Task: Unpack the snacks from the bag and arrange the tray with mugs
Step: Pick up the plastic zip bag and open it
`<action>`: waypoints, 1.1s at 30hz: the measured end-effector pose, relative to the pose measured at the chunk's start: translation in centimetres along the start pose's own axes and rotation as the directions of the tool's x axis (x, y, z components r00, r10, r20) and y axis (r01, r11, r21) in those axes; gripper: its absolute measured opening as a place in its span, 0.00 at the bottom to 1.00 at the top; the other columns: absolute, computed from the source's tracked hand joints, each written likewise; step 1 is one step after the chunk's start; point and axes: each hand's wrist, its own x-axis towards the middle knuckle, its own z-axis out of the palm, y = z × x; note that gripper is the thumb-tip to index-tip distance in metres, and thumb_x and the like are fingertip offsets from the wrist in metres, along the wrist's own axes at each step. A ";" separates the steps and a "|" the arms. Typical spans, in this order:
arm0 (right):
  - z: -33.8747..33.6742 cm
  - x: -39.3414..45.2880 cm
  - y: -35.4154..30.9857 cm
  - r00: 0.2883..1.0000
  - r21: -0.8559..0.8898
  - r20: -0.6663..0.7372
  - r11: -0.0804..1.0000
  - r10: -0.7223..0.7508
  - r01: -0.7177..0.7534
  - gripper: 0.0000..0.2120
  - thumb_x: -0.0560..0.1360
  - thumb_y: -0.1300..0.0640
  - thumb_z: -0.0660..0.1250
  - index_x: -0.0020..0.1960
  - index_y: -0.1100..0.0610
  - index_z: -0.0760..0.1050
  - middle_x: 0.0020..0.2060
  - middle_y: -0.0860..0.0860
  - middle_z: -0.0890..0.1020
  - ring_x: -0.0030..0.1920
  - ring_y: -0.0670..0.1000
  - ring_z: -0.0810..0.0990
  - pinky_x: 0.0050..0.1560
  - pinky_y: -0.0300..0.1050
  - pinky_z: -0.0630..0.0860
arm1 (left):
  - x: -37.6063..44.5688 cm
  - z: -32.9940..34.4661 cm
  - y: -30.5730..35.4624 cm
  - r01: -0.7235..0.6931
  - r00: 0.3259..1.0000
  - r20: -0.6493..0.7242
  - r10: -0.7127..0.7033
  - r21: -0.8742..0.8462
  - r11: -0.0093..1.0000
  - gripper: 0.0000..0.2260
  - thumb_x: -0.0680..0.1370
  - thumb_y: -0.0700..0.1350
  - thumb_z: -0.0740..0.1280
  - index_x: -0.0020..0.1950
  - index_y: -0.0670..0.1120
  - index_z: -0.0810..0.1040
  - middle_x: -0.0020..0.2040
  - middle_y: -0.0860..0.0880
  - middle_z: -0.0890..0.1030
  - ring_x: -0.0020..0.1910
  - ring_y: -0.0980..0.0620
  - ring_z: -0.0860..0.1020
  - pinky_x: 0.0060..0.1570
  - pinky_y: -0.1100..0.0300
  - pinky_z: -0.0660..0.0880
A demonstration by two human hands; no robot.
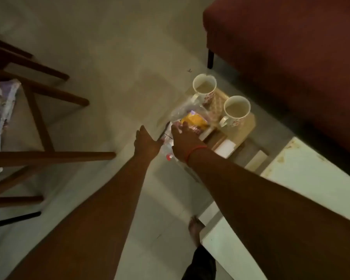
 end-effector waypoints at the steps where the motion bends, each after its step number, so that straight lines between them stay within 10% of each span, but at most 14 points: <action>1: 0.6 1.1 -0.1 0.999 -0.008 0.021 1.000 0.031 -0.031 0.45 0.74 0.57 0.70 0.80 0.55 0.44 0.78 0.65 0.44 0.77 0.68 0.53 0.73 0.63 0.62 | 1.1 0.2 -0.3 0.011 1.000 0.029 -0.009 -0.091 0.996 0.43 0.73 0.52 0.74 0.79 0.40 0.53 0.77 0.40 0.62 0.75 0.41 0.64 0.72 0.49 0.64; 7: 2.8 3.5 -0.3 0.994 -0.013 -0.006 0.994 0.109 -0.109 0.45 0.75 0.59 0.69 0.80 0.59 0.41 0.78 0.65 0.48 0.77 0.67 0.53 0.75 0.62 0.57 | 2.8 -0.1 -0.8 0.022 0.976 0.212 0.053 -0.334 0.942 0.04 0.75 0.45 0.70 0.45 0.45 0.80 0.41 0.47 0.81 0.44 0.46 0.80 0.45 0.54 0.75; 10: 3.2 2.9 -1.1 0.998 0.147 -0.031 0.988 0.058 -0.053 0.43 0.75 0.59 0.67 0.79 0.61 0.43 0.78 0.63 0.52 0.77 0.64 0.53 0.75 0.61 0.57 | 1.1 -1.1 0.0 -0.016 0.988 0.138 0.074 -0.381 0.925 0.08 0.76 0.43 0.66 0.37 0.48 0.77 0.34 0.50 0.78 0.36 0.51 0.76 0.37 0.59 0.72; 14: 2.9 0.2 -2.4 0.996 0.503 -0.084 0.862 -0.016 0.057 0.39 0.67 0.59 0.71 0.73 0.59 0.57 0.60 0.59 0.75 0.59 0.56 0.77 0.58 0.52 0.76 | -3.7 -3.4 0.8 -0.052 0.993 0.077 0.093 -0.424 0.904 0.06 0.74 0.41 0.65 0.37 0.42 0.76 0.32 0.49 0.77 0.31 0.56 0.74 0.33 0.61 0.69; 18: 0.4 -7.6 -3.7 0.996 0.652 -0.046 0.753 -0.080 0.090 0.43 0.71 0.66 0.71 0.78 0.55 0.50 0.59 0.53 0.78 0.57 0.50 0.78 0.56 0.43 0.75 | -9.5 -5.7 1.9 -0.059 0.994 0.061 0.088 -0.372 0.926 0.07 0.69 0.44 0.66 0.32 0.47 0.74 0.31 0.46 0.78 0.33 0.48 0.78 0.36 0.53 0.75; 26: -2.9 -25.0 2.9 0.960 0.860 -0.194 0.506 0.203 0.067 0.29 0.75 0.54 0.69 0.73 0.44 0.65 0.61 0.48 0.80 0.59 0.48 0.79 0.64 0.54 0.76 | -25.8 -5.7 11.6 -0.185 0.897 0.323 0.303 -0.348 0.919 0.09 0.79 0.50 0.63 0.50 0.46 0.79 0.48 0.46 0.82 0.47 0.47 0.79 0.48 0.55 0.75; 31: -6.1 -38.9 10.5 0.810 0.917 -0.355 0.343 0.467 0.204 0.14 0.79 0.57 0.64 0.64 0.49 0.74 0.56 0.50 0.82 0.58 0.54 0.81 0.60 0.55 0.79 | -39.0 -1.9 17.3 -0.125 0.715 0.490 0.499 -0.612 0.781 0.16 0.82 0.46 0.63 0.69 0.49 0.71 0.59 0.50 0.77 0.56 0.49 0.77 0.56 0.50 0.76; 33: -7.2 -45.0 13.7 0.791 0.935 -0.351 0.237 0.502 0.264 0.13 0.79 0.55 0.62 0.62 0.49 0.75 0.55 0.53 0.83 0.57 0.57 0.82 0.55 0.61 0.81 | -44.4 0.3 18.3 -0.328 0.614 0.491 0.618 -0.553 0.766 0.20 0.78 0.50 0.67 0.70 0.56 0.69 0.64 0.53 0.75 0.63 0.50 0.75 0.63 0.50 0.75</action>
